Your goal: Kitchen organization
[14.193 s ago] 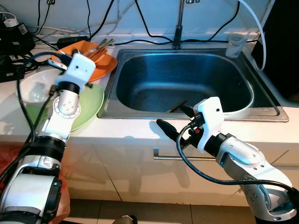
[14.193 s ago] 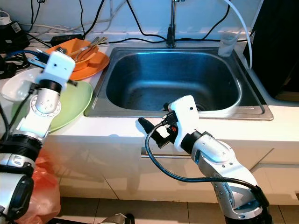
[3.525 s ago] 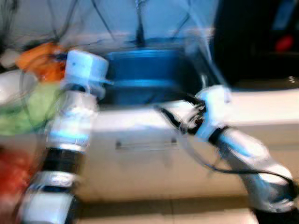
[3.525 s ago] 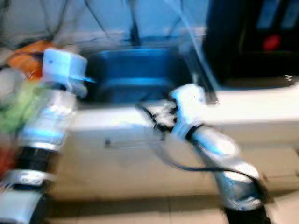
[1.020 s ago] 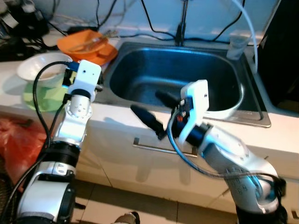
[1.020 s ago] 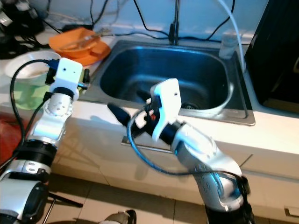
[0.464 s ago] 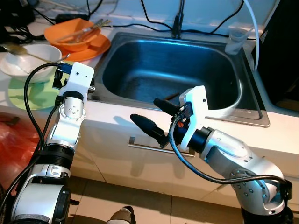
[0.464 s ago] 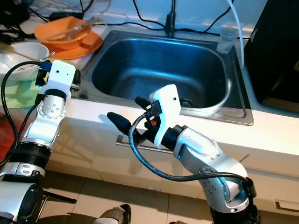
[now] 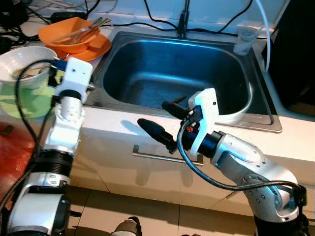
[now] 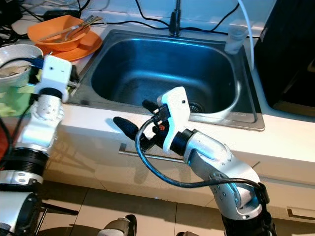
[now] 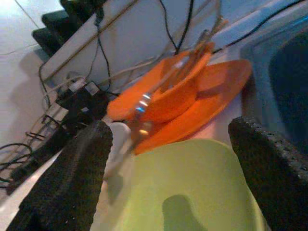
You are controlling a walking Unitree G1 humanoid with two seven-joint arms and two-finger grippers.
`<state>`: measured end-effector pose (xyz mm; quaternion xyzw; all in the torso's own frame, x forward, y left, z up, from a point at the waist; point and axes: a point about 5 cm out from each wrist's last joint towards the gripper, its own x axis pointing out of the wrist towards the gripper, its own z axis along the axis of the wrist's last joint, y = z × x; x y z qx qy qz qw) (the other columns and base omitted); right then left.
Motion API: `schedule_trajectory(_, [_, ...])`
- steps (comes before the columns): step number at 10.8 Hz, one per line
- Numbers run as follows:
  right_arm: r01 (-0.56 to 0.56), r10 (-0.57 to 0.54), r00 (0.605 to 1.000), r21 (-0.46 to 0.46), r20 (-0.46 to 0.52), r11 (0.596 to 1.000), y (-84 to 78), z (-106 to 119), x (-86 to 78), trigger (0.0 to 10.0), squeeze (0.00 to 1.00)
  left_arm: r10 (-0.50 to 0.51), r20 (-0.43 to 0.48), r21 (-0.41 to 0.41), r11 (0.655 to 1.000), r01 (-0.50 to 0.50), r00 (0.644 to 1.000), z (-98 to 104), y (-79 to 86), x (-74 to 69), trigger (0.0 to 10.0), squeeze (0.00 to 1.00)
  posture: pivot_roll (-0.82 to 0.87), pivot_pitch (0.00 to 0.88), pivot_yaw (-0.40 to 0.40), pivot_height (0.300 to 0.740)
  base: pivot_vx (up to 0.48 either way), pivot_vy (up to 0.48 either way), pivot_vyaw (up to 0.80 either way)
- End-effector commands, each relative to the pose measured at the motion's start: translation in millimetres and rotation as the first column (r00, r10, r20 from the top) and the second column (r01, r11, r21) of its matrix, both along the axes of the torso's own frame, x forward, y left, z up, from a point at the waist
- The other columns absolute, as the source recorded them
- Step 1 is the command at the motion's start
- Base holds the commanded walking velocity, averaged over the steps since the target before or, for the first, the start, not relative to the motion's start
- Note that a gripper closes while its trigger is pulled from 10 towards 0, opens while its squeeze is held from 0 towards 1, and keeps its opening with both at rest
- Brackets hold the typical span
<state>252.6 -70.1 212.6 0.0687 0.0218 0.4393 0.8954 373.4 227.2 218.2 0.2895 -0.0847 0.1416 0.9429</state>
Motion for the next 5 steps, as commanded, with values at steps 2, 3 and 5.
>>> schedule_trajectory(2, [-0.001, 0.001, 1.0, 0.003, 0.011, 1.0, 1.6, -0.4, 1.5, 10.0, 0.0, 0.026, 0.04, 0.034, 0.999, -0.028, 0.999, 18.9, 4.0, -0.3, 10.0, 0.0, 0.08, 0.124, 0.0, 0.74, 0.0, 0.0, 0.0])
schedule_trajectory(3, [0.002, -0.002, 1.0, 0.005, 0.015, 1.0, 1.8, -0.3, 2.4, 10.0, 0.0, 0.027, 0.031, 0.036, 0.999, -0.028, 0.999, 18.3, 6.5, -0.6, 10.0, 0.0, 0.09, 0.121, 0.004, 0.74, 0.0, 0.0, 0.0])
schedule_trajectory(5, [0.011, -0.011, 1.0, 0.009, 0.024, 1.0, 1.5, 0.2, 4.5, 10.0, 0.0, 0.031, 0.01, 0.043, 0.999, -0.032, 0.999, 16.3, 11.0, 0.8, 10.0, 0.0, 0.09, 0.122, 0.006, 0.74, 0.0, 0.0, 0.0])
